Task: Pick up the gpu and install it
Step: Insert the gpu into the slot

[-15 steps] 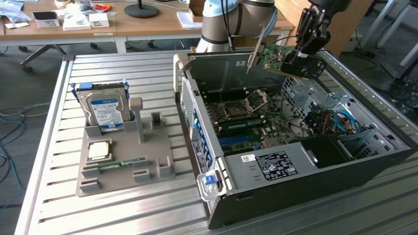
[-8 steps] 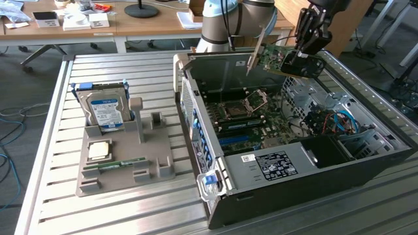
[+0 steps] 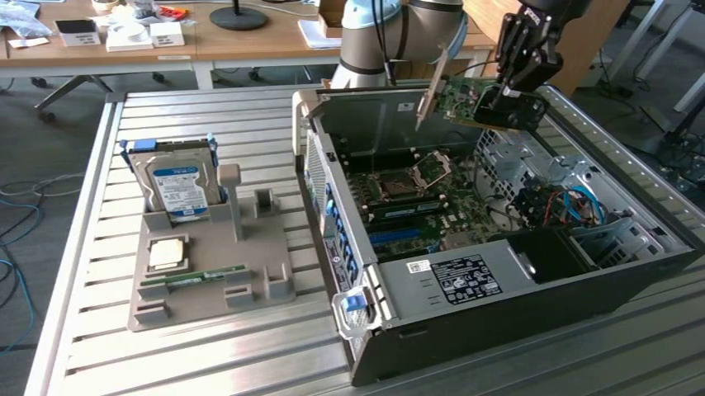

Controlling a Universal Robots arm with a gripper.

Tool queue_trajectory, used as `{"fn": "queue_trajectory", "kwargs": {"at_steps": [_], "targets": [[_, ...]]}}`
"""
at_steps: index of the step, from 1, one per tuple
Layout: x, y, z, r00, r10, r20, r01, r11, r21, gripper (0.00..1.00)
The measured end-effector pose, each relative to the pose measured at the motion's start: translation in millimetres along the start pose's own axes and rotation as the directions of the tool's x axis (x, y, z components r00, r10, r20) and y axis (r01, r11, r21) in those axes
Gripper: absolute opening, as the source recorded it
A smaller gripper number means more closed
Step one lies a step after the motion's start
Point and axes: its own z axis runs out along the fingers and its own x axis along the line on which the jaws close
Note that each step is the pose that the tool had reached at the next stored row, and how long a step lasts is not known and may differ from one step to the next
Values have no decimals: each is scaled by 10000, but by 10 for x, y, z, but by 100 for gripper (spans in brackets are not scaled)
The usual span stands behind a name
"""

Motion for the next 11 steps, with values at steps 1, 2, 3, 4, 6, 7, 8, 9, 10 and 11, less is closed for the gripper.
{"fn": "queue_trajectory", "kwargs": {"at_steps": [1, 2, 3, 4, 6, 7, 8, 9, 10, 11], "targets": [[-2, 1, 0, 10000, -86, -7, 86, 10000, 1, 27], [-3, 1, 0, 9999, -166, -13, 166, 9999, 2, 27], [-4, 1, 0, 9997, -245, -19, 245, 9997, 2, 27], [-5, 2, 0, 9995, -324, -26, 324, 9995, 3, 27], [-8, 3, 1, 9988, -482, -36, 482, 9988, 4, 27], [-9, 3, 1, 9984, -560, -41, 560, 9984, 4, 27], [-10, 3, 1, 9979, -646, -47, 646, 9979, 4, 27], [-11, 4, 1, 9974, -723, -52, 723, 9974, 4, 27], [-12, 4, 1, 9968, -795, -56, 795, 9968, 4, 27], [-13, 4, 1, 9964, -843, -60, 843, 9964, 4, 27]]}}
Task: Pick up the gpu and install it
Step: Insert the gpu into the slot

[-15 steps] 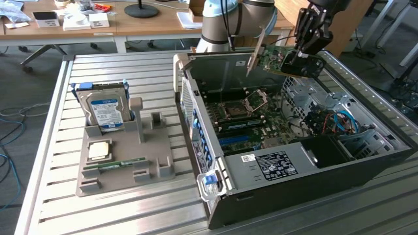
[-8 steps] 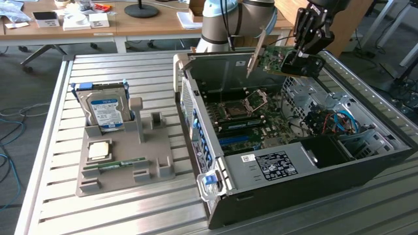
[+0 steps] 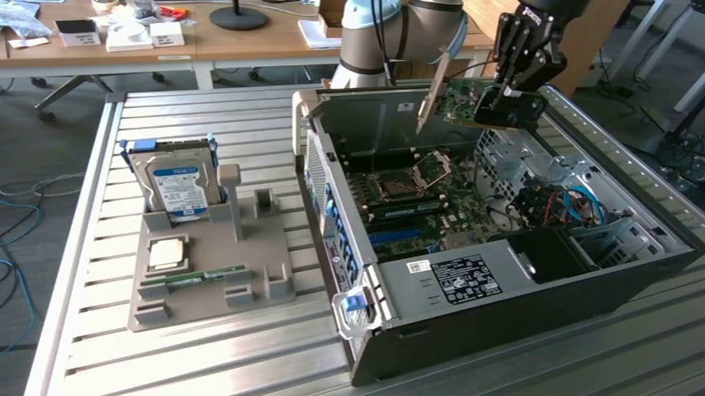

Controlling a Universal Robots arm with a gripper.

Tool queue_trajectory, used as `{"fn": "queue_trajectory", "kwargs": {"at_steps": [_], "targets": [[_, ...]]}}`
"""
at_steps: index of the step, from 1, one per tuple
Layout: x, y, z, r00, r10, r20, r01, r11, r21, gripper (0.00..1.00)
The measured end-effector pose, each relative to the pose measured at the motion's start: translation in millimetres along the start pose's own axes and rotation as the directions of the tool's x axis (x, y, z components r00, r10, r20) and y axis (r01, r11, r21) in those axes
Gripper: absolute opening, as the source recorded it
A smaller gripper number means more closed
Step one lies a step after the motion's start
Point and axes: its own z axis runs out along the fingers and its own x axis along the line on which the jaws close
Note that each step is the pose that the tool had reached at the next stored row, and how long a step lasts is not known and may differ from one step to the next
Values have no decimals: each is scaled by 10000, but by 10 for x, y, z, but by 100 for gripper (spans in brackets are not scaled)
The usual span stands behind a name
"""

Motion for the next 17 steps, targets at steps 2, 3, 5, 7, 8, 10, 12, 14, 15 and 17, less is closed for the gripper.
{"fn": "queue_trajectory", "kwargs": {"at_steps": [2, 3, 5, 7, 8, 10, 12, 14, 15, 17], "targets": [[0, 0, 0, 10000, -27, -2, 27, 10000, 0, 27], [-1, 0, 1, 10000, -35, -2, 35, 10000, 0, 27], [-1, 0, 4, 10000, -76, -3, 76, 10000, 2, 27], [-1, 0, 9, 9998, -194, -7, 194, 9998, 11, 27], [-1, 0, 11, 9996, -296, -13, 296, 9996, 16, 27], [-1, -1, 17, 9985, -548, -23, 548, 9985, 21, 27], [-1, -1, 24, 9967, -814, -36, 814, 9967, 24, 27], [-2, -1, 34, 9948, -1014, -46, 1014, 9948, 35, 27], [-2, -1, 40, 9939, -1099, -51, 1099, 9939, 46, 27], [-2, -2, 56, 9920, -1263, -55, 1263, 9920, 75, 27]]}}
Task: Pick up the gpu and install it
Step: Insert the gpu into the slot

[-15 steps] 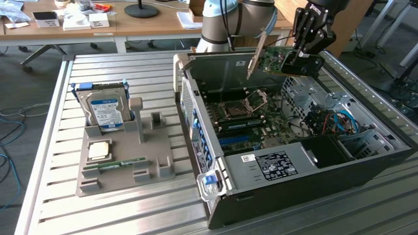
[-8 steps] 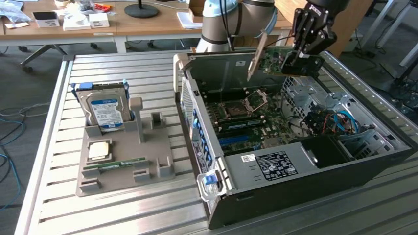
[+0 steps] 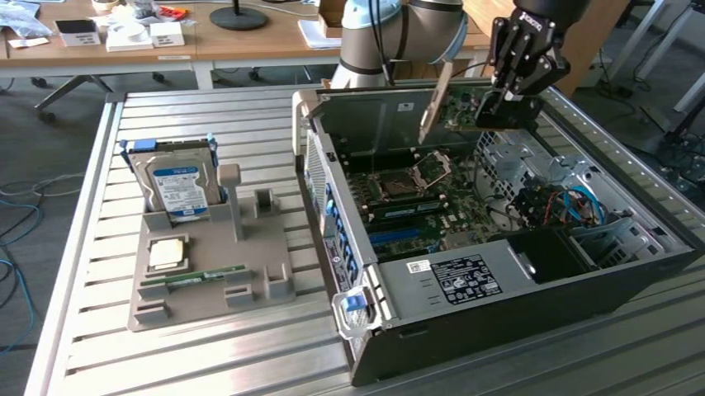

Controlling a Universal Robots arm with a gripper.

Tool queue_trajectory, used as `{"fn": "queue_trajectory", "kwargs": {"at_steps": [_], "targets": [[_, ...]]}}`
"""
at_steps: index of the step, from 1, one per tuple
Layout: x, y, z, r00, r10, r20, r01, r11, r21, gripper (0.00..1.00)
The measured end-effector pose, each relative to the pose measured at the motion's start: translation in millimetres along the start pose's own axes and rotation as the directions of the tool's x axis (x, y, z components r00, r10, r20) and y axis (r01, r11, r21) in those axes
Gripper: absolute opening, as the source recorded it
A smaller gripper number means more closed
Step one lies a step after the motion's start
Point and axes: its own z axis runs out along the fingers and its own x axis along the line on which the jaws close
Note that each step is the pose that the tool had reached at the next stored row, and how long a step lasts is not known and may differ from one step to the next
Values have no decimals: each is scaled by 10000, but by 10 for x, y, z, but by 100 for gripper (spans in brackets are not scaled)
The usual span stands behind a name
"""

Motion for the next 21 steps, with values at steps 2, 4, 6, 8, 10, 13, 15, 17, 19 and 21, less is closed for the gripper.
{"fn": "queue_trajectory", "kwargs": {"at_steps": [2, 4, 6, 8, 10, 13, 15, 17, 19, 21], "targets": [[0, -1, 17, 9999, -159, -3, 159, 9999, 37, 27], [0, -1, 32, 9995, -312, -6, 312, 9995, 77, 27], [0, -1, 47, 9990, -452, -9, 452, 9989, 111, 27], [2, 17, 70, 9984, -565, -14, 565, 9983, 129, 27], [5, 39, 89, 9981, -613, -15, 613, 9980, 136, 27], [8, 71, 117, 9977, -681, -18, 681, 9976, 144, 27], [10, 92, 135, 9974, -725, -19, 726, 9973, 149, 27], [12, 106, 146, 9971, -760, -21, 760, 9970, 151, 27], [12, 106, 147, 9971, -762, -23, 762, 9970, 151, 27], [12, 109, 153, 9971, -761, -20, 761, 9970, 153, 27]]}}
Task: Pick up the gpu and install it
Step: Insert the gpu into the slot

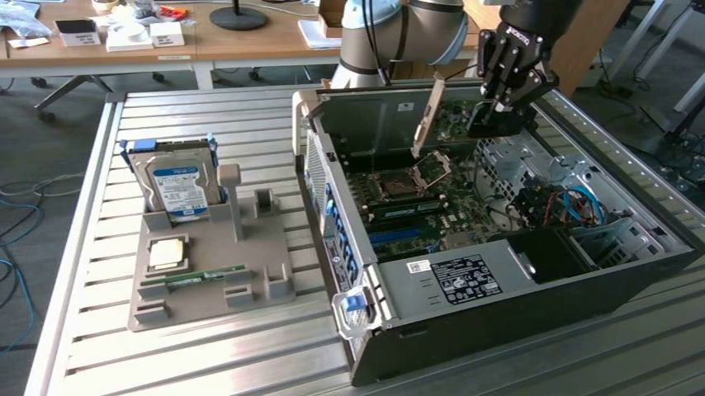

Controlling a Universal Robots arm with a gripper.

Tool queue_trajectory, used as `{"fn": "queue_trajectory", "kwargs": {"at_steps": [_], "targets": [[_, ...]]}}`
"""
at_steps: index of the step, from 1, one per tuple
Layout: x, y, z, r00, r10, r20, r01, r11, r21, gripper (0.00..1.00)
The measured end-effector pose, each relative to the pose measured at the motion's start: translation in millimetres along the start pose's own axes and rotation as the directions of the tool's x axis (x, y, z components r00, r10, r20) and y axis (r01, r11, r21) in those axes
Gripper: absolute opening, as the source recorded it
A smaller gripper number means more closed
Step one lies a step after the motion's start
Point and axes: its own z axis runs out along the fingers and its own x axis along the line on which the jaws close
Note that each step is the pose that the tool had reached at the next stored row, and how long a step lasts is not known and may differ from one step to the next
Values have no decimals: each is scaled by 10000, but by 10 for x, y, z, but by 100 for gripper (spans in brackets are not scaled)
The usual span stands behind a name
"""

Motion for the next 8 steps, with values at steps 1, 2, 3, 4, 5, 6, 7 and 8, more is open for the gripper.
{"fn": "queue_trajectory", "kwargs": {"at_steps": [1, 2, 3, 4, 5, 6, 7, 8], "targets": [[0, 3, 6, 10000, 1, 1, -1, 10000, 4, 27], [1, 7, 17, 10000, 0, 1, 0, 10000, 9, 27], [1, 18, 42, 10000, 0, 2, 0, 10000, 30, 27], [1, 25, 54, 10000, 0, 0, 0, 10000, 49, 27], [1, 33, 68, 10000, 0, 2, 0, 10000, 78, 27], [1, 42, 82, 10000, 0, 2, 0, 9999, 110, 27], [2, 52, 97, 10000, 0, 2, 0, 9999, 146, 27], [2, 61, 110, 10000, -1, 4, 1, 9998, 178, 27]]}}
